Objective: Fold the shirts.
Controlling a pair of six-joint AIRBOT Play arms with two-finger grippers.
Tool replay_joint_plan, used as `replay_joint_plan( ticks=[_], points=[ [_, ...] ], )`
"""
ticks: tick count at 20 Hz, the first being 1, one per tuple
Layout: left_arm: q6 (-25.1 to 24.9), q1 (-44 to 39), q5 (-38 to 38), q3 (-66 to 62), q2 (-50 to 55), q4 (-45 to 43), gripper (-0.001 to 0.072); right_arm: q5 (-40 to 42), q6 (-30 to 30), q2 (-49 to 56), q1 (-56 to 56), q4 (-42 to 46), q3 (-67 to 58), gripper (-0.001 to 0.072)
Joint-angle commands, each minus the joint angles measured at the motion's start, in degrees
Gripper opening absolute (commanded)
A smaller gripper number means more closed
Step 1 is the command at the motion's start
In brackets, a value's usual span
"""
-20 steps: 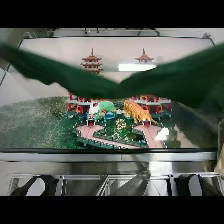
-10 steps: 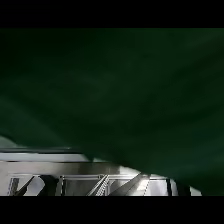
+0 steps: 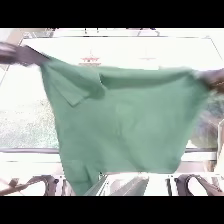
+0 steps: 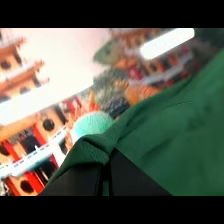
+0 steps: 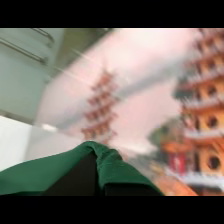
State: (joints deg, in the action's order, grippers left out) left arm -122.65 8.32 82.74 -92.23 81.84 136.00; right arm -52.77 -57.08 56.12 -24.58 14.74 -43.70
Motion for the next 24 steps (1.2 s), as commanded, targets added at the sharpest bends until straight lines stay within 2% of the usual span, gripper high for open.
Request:
replay_joint_plan(
  ticks=[1,3,4,7,11,14,18,21,24],
  points=[
    [-0.1,-5.7,-3.2,-2.5,17.9,-5.4,0.0032,9.5,19.0,18.1,6.1,-13.1,5.0,0.0017],
    [2.8,-4.8,-1.5,-10.0,27.4,-5.3,0.0032,2.1,30.8,29.9,6.0,-27.5,0.3,0.0017],
    [4.4,-4.5,-1.1,-14.0,30.9,-5.3,0.0032,-1.7,32.5,34.9,6.0,-31.2,-3.0,0.0017],
    [7.2,-3.1,-0.6,-24.7,36.5,-5.2,0.0032,-6.8,30.9,44.8,6.0,-33.4,-14.4,0.0016],
    [9.8,0.5,0.4,-27.8,36.6,-3.9,0.0032,-7.1,25.9,46.6,4.7,-32.5,-24.0,0.0017],
    [7.7,3.2,1.3,-23.5,35.6,5.9,0.0032,-7.3,17.1,46.6,2.3,-22.3,-28.2,0.0018],
    [7.3,3.0,4.7,-20.0,35.4,6.1,0.0032,-8.0,8.3,47.1,1.8,-4.4,-28.1,0.0018],
    [10.2,2.9,13.3,-18.2,35.3,6.0,0.0025,-13.0,5.8,47.1,0.0,7.5,-28.1,0.0018],
    [12.8,2.8,17.4,-14.9,35.3,6.0,0.0024,-19.0,5.8,47.1,-2.8,11.6,-28.1,0.0018]
  ],
)
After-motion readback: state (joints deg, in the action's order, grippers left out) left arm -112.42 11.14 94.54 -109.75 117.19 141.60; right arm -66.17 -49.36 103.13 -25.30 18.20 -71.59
